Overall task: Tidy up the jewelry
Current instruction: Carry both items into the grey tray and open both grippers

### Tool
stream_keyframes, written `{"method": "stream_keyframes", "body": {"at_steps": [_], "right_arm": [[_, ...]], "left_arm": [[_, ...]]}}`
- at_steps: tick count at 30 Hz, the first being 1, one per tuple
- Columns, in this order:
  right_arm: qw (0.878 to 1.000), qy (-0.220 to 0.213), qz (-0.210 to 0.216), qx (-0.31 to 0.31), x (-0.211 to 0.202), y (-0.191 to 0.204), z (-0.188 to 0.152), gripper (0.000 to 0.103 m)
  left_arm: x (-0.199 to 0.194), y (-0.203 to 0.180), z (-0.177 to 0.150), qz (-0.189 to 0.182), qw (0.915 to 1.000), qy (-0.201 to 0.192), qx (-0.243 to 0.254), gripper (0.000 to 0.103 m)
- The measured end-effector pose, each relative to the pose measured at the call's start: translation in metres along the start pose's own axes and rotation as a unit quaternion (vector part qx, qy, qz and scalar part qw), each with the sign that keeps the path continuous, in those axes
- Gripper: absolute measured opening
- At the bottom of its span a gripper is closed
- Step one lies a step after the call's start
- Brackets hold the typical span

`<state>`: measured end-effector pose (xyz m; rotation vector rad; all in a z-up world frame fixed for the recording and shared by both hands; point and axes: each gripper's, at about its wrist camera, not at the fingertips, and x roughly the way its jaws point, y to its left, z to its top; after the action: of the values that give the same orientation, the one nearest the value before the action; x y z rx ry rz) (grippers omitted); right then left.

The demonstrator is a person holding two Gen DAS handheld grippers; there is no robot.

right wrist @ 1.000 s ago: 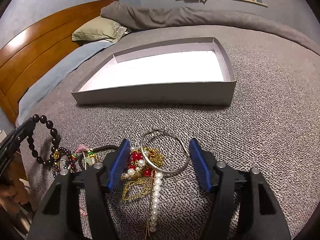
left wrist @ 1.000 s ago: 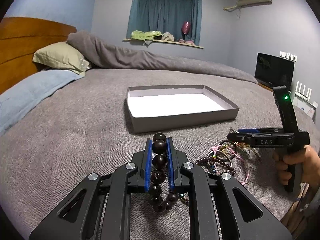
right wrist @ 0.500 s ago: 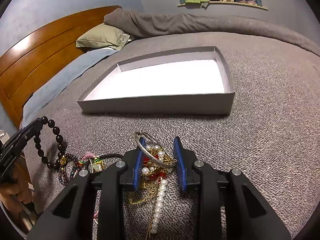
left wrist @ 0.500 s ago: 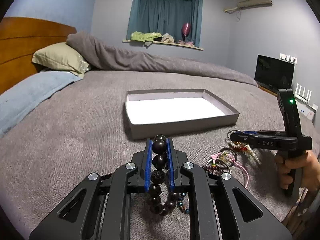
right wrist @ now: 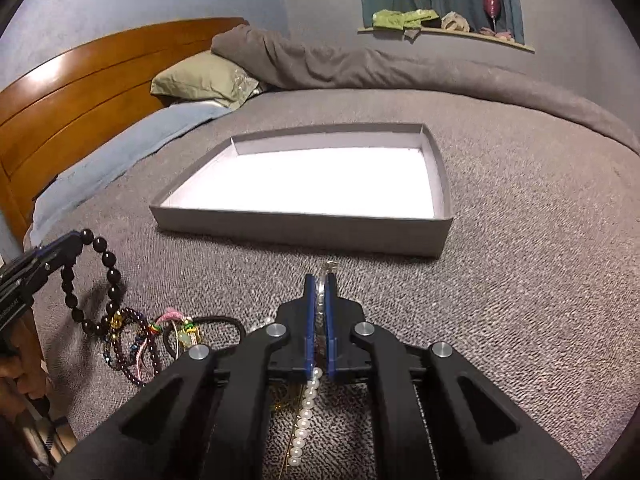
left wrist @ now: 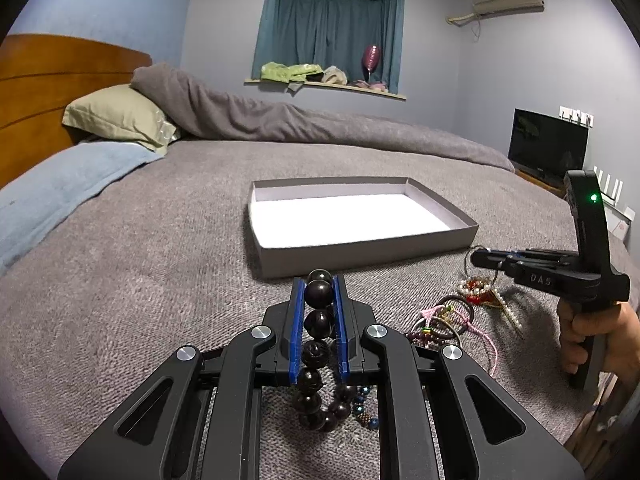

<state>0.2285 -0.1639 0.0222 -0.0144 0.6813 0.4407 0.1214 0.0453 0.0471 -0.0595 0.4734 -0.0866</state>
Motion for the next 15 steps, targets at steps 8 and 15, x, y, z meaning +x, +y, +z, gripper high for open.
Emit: {"method": "stream_keyframes", "body": {"at_steps": [8,15], "right_arm": [[0.999,-0.033,0.017,0.035,-0.018,-0.017,0.012,0.004],[0.996,-0.043,0.046,0.062,-0.02,-0.031,0.025,0.004]], "left_arm": [[0.001,-0.002,0.012,-0.01,0.9999,-0.009,-0.002,0.015],[0.008,-0.008,0.033,-0.024,0.9994,-0.026,-0.004,0.015]]}}
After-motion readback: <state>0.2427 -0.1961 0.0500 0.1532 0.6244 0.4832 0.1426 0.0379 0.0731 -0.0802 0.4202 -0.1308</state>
